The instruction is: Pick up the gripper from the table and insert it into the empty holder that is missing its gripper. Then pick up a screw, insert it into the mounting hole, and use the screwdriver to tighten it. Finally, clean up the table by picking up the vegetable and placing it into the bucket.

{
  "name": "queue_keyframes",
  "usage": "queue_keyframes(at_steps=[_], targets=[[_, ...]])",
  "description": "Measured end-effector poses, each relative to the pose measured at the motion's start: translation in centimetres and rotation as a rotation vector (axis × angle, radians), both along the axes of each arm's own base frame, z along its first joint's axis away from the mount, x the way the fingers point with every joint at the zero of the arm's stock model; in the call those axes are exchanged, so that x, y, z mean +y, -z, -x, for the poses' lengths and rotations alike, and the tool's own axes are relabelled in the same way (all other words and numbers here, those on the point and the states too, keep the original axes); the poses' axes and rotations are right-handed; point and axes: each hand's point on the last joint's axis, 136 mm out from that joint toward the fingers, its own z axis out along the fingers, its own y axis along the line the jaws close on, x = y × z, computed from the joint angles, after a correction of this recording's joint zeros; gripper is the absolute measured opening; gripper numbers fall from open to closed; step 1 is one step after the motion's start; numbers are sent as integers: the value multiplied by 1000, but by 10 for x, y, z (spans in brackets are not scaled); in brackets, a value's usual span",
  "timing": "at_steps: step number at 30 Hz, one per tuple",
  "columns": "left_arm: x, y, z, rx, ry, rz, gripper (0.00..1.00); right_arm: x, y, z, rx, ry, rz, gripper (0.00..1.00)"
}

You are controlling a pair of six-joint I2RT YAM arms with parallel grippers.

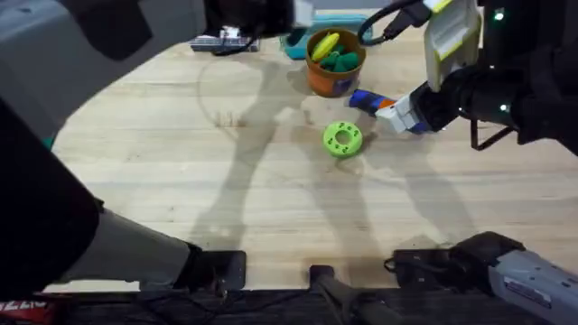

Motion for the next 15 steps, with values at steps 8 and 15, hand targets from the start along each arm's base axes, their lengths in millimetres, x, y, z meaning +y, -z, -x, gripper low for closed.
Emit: queue_keyframes(at_steps=[8, 15], targets=[[-69, -1, 1, -108, 138, 35, 272, 0, 0, 0, 0, 0, 0, 973], [-92, 44, 4, -40, 177, 5, 272, 0, 0, 0, 0, 0, 0, 973]])
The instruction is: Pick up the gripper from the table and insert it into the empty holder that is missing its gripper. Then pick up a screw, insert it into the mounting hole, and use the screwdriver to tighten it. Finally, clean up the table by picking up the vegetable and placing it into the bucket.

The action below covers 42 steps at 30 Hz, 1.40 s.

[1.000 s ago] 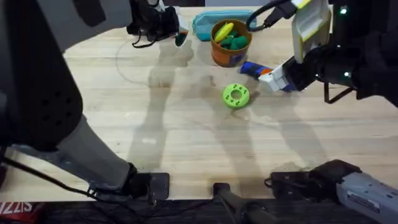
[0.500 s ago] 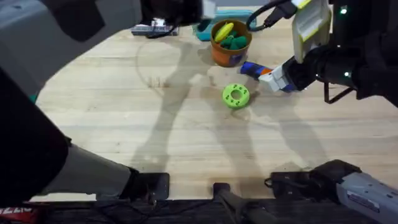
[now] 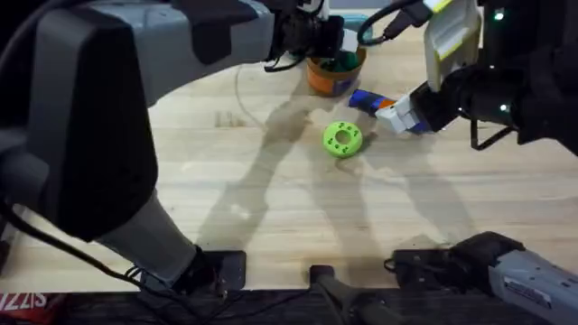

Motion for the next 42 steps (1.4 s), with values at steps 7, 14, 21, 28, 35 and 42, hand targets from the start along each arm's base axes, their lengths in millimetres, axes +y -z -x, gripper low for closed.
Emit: queue_keyframes(at_steps=[7, 14, 21, 28, 35, 42], targets=[[10, 1, -7, -13, -36, -21, 186, 0, 0, 0, 0, 0, 0, 973], [10, 0, -8, -20, -36, -22, 977, 0, 0, 0, 0, 0, 0, 973], [15, -14, -6, -34, -43, -18, 986, 0, 0, 0, 0, 0, 0, 973], [65, -56, 13, -14, -107, -48, 986, 0, 0, 0, 1, 0, 0, 973], [142, -58, 67, 163, -179, -182, 987, -2, 6, 6, 33, 0, 12, 973], [164, -34, 110, 353, -165, -268, 987, -4, 11, 12, 65, 0, 23, 973]])
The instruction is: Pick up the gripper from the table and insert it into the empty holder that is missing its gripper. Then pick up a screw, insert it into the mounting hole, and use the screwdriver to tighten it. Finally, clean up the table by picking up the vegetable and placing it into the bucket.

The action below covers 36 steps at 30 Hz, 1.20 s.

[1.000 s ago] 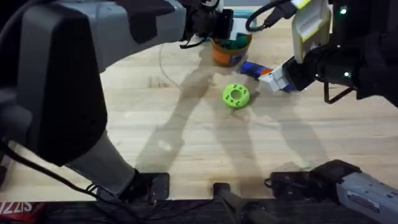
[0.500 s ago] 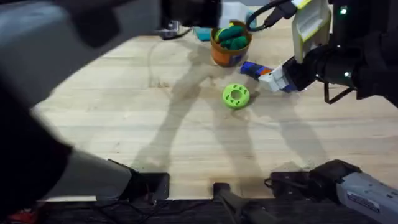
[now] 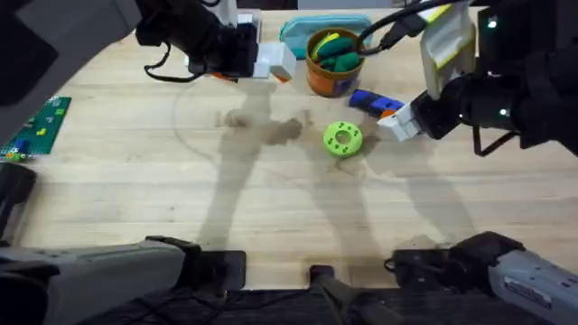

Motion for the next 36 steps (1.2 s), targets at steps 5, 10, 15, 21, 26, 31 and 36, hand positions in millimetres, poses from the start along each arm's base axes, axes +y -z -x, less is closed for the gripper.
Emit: queue_keyframes(at_steps=[5, 10, 15, 21, 26, 31, 36], targets=[[2, 4, 8, 33, 6, -10, 988, 0, 0, 1, 3, 0, 1, 973], [2, 3, 8, 32, 7, -11, 988, 0, 1, 1, 4, 0, 1, 973], [2, 4, 8, 33, 7, -11, 988, 0, 1, 1, 4, 0, 1, 973], [2, 4, 8, 32, 7, -11, 988, 0, 1, 1, 4, 0, 2, 973], [2, 4, 8, 31, 9, -12, 989, 0, 1, 1, 4, 0, 2, 973], [2, 4, 8, 32, 9, -12, 988, 0, 1, 1, 4, 0, 2, 973], [2, 4, 8, 31, 9, -12, 988, 0, 1, 1, 4, 0, 2, 973]])
